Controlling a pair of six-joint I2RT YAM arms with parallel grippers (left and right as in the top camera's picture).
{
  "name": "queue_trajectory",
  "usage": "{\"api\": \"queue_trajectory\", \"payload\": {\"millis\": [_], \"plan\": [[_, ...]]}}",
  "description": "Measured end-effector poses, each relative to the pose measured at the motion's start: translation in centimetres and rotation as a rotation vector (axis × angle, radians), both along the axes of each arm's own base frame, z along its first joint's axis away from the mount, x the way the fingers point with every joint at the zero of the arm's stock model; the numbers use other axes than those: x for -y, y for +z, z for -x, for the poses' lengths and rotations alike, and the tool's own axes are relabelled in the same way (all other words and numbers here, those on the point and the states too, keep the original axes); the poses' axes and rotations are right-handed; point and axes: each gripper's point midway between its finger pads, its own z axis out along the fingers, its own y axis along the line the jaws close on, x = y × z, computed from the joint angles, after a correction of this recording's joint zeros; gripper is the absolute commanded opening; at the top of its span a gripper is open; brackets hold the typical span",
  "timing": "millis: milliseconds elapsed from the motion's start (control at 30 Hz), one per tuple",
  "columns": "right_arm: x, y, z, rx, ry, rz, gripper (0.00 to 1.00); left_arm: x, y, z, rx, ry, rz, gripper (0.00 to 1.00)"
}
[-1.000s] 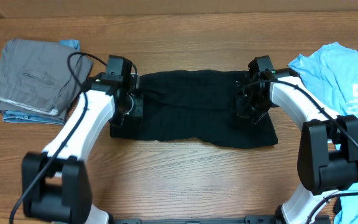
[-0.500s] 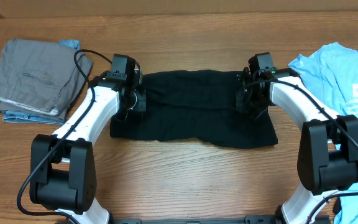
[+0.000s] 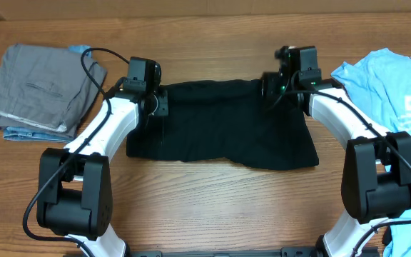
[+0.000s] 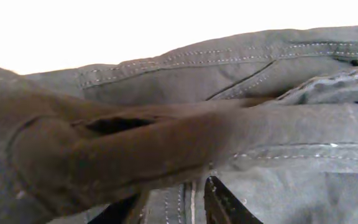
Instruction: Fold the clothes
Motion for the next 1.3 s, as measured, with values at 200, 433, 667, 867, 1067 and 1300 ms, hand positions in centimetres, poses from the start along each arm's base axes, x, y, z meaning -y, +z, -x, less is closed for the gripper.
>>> {"api": "queue_trajectory", "payload": {"millis": [200, 433, 667, 867, 1067, 1300], "plan": [[0.7, 0.7, -1.1, 0.042, -0.054, 0.012, 0.69, -2.7, 2.5, -1.7, 0.004, 0.106, 0.091, 0.86], [-1.2, 3.6, 1.1, -0.026, 0.055, -0.052, 0.3, -7.0, 9.8, -3.7, 0.033, 0.186, 0.142, 0.04], [-3.3, 4.1, 5.5, -0.177, 0.151, -0.163, 0.04, -2.7, 10.8, -0.5, -0.107, 0.043, 0.305, 0.04], [-4.2, 3.5, 6.1, -0.189, 0.186, -0.205, 0.04, 3.5, 9.4, 1.4, -0.152, -0.156, 0.259, 0.04], [-7.2, 2.8, 5.8, -0.143, 0.261, -0.224, 0.04, 4.4, 3.0, 0.7, -0.258, -0.143, 0.227, 0.04], [-10.7, -0.6, 5.6, -0.143, 0.32, -0.177, 0.04, 4.2, -2.1, -0.4, -0.301, -0.125, 0.205, 0.04]]}}
